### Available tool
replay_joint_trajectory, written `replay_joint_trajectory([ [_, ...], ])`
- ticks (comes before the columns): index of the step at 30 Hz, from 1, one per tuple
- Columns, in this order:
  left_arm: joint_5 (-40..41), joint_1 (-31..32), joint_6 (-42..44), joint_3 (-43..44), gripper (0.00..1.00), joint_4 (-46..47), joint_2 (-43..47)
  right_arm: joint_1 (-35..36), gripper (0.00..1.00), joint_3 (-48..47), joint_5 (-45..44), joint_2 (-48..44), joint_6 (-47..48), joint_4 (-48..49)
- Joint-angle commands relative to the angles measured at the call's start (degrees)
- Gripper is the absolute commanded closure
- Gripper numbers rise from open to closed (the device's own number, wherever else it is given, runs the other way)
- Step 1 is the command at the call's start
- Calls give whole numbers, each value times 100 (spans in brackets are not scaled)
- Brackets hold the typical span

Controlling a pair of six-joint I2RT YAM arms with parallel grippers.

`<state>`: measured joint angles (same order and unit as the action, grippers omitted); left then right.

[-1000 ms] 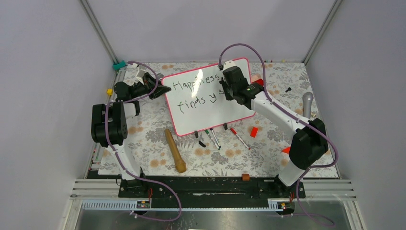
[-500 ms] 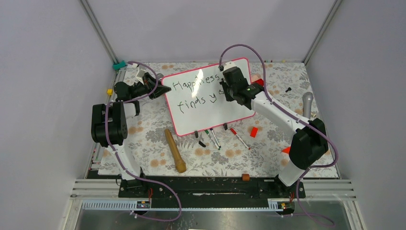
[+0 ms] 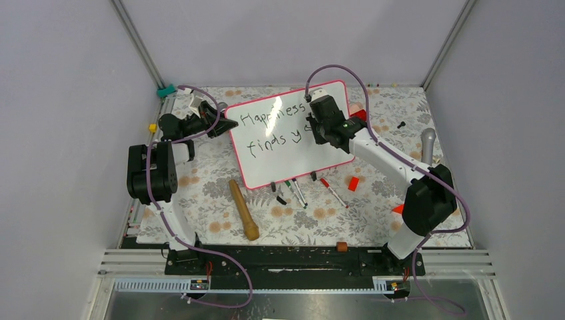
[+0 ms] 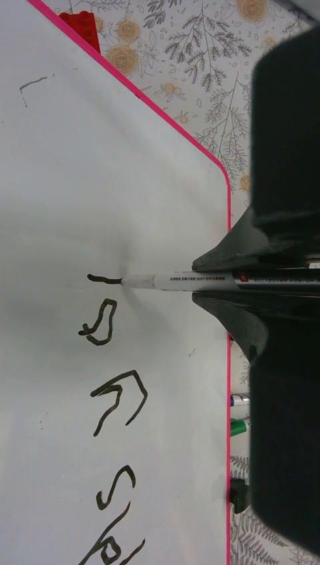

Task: Write a sentence on the whiteboard

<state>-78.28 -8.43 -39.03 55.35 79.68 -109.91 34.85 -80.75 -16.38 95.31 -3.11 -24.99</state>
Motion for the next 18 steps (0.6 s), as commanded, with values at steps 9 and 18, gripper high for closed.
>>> replay_joint_trajectory([
  [9,-1647,157,906,-209,100,450,-71,-97,100,-150,-295,5,39,-67],
  [18,-1649,156,920,-209,100,452,-66,-164,100,-200,-304,-4,47,-65],
])
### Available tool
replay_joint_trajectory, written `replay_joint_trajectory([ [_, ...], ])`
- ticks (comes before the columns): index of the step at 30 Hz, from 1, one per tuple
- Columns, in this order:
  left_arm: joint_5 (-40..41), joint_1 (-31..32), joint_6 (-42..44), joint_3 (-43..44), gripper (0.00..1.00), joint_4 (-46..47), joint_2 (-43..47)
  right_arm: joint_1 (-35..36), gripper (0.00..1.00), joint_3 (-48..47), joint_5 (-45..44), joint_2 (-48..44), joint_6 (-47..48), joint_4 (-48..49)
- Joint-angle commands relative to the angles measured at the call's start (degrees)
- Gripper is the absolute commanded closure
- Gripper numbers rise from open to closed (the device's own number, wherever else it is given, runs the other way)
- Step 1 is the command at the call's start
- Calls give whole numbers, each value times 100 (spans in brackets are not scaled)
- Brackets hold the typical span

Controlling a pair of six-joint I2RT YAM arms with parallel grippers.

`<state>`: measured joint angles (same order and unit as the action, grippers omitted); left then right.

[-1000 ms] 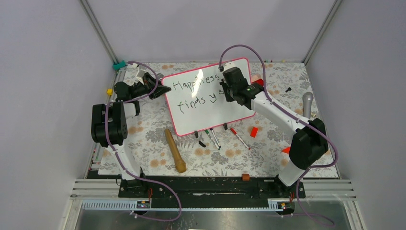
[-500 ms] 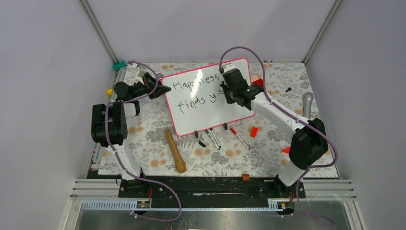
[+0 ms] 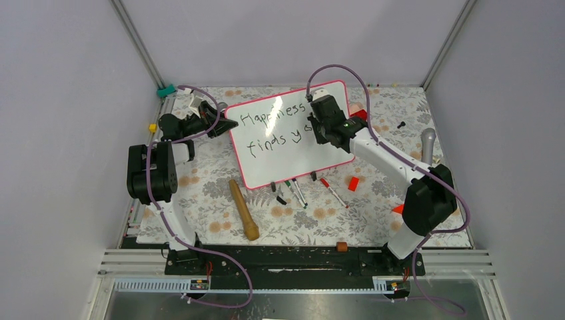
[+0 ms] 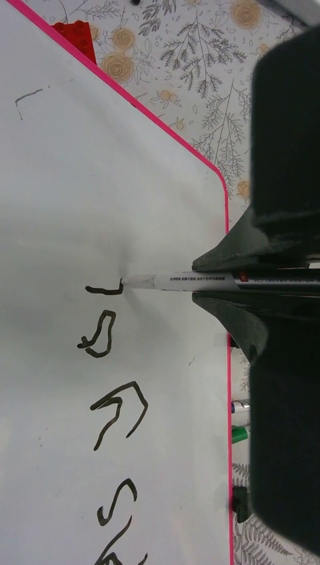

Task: Write a sentence on the whiteboard

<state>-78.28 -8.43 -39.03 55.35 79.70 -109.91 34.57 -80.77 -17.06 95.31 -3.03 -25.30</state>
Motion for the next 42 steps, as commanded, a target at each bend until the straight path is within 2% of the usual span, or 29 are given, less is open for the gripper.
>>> replay_joint_trajectory([
  [1,-1648,153,922,-210,100,450,-60,-141,100,-201,-234,-8,37,-41],
  [42,-1653,171,902,-200,100,448,-66,-328,100,-618,159,131,69,-102],
])
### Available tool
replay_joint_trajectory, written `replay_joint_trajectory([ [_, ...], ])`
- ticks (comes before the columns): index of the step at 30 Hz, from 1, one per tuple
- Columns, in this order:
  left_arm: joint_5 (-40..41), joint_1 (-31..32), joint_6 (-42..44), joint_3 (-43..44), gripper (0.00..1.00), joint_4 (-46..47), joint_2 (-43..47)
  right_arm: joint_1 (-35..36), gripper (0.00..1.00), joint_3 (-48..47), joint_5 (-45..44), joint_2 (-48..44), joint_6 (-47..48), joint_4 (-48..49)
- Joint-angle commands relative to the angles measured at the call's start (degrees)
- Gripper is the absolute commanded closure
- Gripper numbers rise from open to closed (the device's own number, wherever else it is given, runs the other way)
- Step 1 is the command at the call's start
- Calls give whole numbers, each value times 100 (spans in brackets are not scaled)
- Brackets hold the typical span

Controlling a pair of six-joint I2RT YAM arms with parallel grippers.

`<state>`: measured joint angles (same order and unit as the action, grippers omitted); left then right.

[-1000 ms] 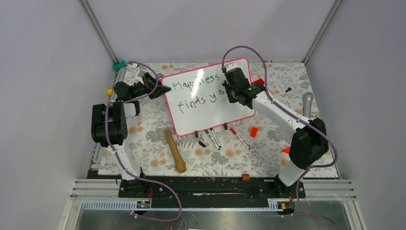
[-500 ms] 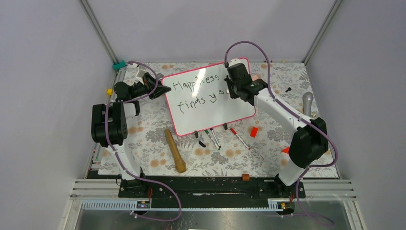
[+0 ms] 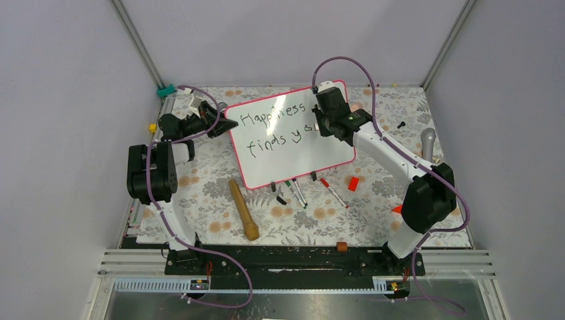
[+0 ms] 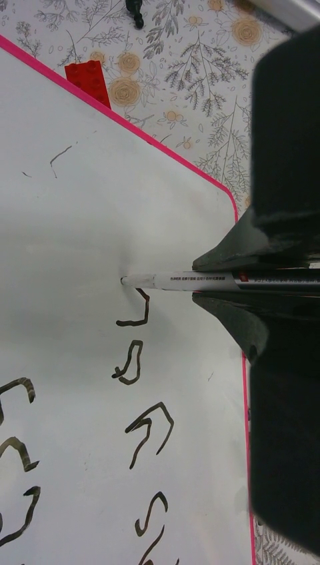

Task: Write a sentence on the whiteboard

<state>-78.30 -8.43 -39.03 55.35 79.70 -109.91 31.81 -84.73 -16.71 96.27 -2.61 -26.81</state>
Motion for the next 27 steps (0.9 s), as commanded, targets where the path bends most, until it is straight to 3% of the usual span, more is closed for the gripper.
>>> replay_joint_trajectory([
  [1,-1650,169,903,-201,100,447,-69,-52,100,-223,128,39,18,22],
  [27,-1651,166,914,-205,100,443,-70,-52,100,182,105,20,-143,-235],
])
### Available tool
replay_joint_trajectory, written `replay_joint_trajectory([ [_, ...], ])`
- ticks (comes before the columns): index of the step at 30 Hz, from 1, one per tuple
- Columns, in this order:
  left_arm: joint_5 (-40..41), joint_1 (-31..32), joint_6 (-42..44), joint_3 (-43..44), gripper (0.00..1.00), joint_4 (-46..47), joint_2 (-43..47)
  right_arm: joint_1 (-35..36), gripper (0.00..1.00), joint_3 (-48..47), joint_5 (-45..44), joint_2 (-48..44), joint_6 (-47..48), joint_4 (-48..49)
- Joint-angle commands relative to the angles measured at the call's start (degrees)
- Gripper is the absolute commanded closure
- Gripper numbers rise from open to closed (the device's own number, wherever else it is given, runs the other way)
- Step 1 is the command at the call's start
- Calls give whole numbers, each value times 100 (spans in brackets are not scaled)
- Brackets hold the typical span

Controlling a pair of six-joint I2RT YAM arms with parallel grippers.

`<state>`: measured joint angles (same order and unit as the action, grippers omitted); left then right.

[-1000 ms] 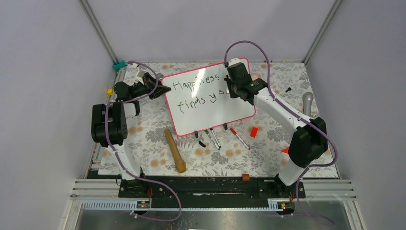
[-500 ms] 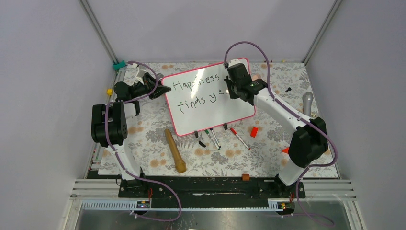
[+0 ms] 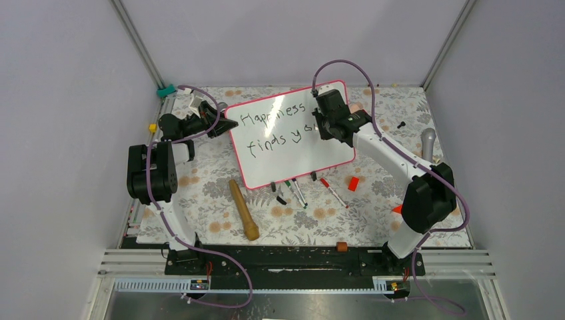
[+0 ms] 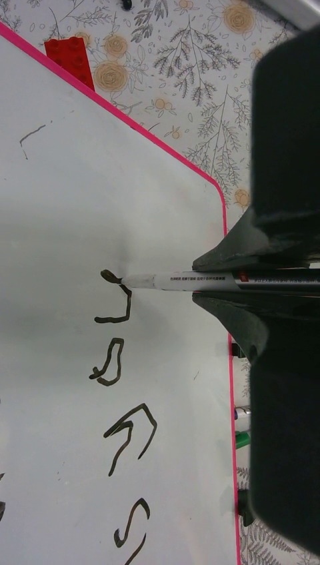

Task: Write a sentence on the whiteboard

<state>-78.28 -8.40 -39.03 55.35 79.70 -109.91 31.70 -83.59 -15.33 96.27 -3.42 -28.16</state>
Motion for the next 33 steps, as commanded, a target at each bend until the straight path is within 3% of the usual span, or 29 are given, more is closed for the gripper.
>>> replay_joint_trajectory([
  [1,-1651,167,913,-209,100,444,-64,-41,100,78,-64,15,-67,-106],
  [20,-1655,166,899,-200,100,450,-70,-42,100,115,-148,-296,-63,-119],
  [28,-1649,161,914,-220,100,450,-66,-41,100,547,-41,-1448,94,524],
  [33,-1654,160,914,-218,100,447,-66,-33,100,1133,535,-2033,-53,1160],
])
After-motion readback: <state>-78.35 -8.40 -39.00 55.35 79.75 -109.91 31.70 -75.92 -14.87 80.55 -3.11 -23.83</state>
